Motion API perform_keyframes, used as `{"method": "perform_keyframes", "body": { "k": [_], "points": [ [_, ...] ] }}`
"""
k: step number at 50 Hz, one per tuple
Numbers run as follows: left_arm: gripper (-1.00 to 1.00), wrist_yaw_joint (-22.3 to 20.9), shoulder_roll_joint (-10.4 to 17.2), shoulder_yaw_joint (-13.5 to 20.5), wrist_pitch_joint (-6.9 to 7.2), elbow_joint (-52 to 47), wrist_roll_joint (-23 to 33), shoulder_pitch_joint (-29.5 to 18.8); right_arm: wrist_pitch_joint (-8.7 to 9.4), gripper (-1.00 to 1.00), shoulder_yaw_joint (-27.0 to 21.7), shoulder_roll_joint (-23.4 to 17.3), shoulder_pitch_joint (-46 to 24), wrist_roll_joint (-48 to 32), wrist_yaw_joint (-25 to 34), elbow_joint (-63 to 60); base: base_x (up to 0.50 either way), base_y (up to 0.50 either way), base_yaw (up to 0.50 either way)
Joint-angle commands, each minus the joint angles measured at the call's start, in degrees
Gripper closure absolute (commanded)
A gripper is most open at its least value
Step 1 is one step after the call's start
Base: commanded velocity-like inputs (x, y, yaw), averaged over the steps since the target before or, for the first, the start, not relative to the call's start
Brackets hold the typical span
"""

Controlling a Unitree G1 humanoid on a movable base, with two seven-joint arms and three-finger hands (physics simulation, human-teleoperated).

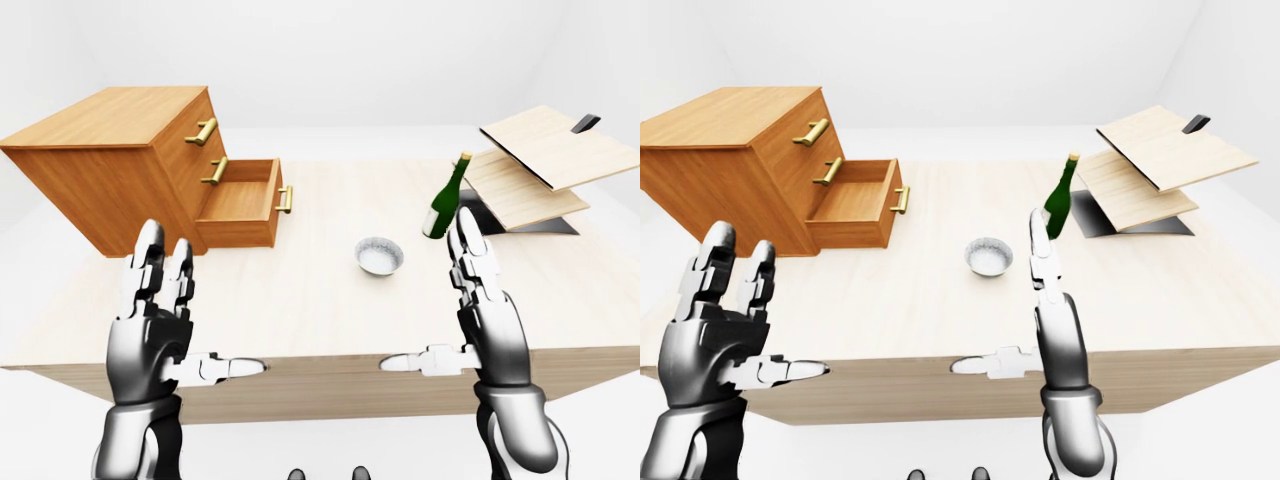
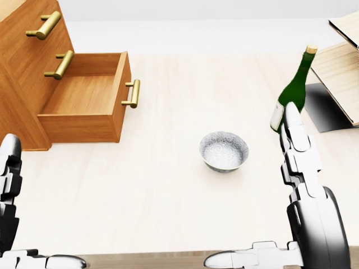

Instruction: Put the bowl on top of the cabinet.

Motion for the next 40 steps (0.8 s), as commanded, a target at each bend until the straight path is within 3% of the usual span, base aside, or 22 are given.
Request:
{"method": "perform_keyframes", "body": {
  "k": [1,40],
  "points": [
    [-1.0,-0.5,-0.3,1.6,0.0,-2.1,-1.0,0.2,0.0,-1.0,0.4,0.2,0.2,-0.8,0.7,-0.2,0.0,0.5,0.0],
    [-1.0,-0.8,-0.6,1.9,0.0,-2.3,-1.0,0.3,0.0,-1.0,0.4,0.6,-0.2,1.4,0.1,0.8,0.0,0.47,0.0]
  ]
}}
